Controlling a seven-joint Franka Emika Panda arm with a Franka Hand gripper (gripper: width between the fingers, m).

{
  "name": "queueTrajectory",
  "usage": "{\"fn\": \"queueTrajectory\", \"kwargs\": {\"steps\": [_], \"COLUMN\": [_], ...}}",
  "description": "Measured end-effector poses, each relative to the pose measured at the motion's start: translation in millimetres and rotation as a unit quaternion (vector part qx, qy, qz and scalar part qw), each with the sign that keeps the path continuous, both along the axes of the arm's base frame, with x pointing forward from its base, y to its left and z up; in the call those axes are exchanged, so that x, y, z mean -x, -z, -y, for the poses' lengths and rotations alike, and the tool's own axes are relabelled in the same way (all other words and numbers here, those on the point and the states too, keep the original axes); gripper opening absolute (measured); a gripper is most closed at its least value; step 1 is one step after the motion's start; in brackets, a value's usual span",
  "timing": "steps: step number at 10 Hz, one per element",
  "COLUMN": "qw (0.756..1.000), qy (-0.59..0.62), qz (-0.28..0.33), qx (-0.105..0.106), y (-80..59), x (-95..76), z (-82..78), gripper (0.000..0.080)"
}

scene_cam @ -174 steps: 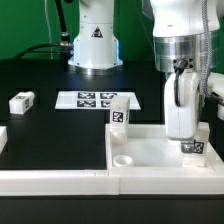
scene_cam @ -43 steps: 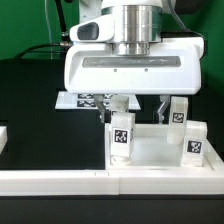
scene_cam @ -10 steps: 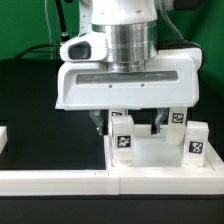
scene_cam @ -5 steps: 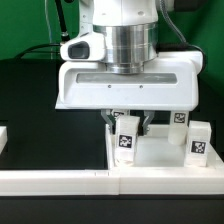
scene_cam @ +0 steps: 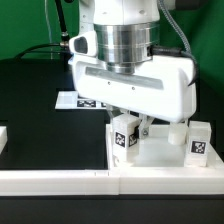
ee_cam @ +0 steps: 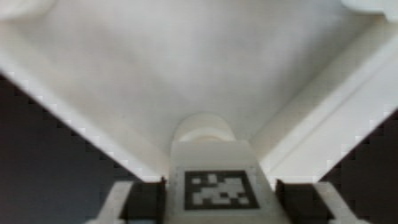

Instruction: Assemble square table

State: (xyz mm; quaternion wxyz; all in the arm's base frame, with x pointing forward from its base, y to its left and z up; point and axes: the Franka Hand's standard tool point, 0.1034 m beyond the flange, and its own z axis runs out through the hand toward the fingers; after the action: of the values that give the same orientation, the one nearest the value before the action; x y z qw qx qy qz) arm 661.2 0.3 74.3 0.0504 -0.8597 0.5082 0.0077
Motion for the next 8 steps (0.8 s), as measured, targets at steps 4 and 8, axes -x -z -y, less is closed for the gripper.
{"fn": "queueTrajectory", "kwargs": {"steps": [4,8], "qw": [0.972,0.989], "qy": [0.23,0.139], "qz": [-0.014,-0.005], "qx": [-0.053,-0.039], "y": [-4.3,-1.6], "x": [-5.9,-4.0], "z": [0.1,-1.8], "gripper": [0.0291,0.0601]}}
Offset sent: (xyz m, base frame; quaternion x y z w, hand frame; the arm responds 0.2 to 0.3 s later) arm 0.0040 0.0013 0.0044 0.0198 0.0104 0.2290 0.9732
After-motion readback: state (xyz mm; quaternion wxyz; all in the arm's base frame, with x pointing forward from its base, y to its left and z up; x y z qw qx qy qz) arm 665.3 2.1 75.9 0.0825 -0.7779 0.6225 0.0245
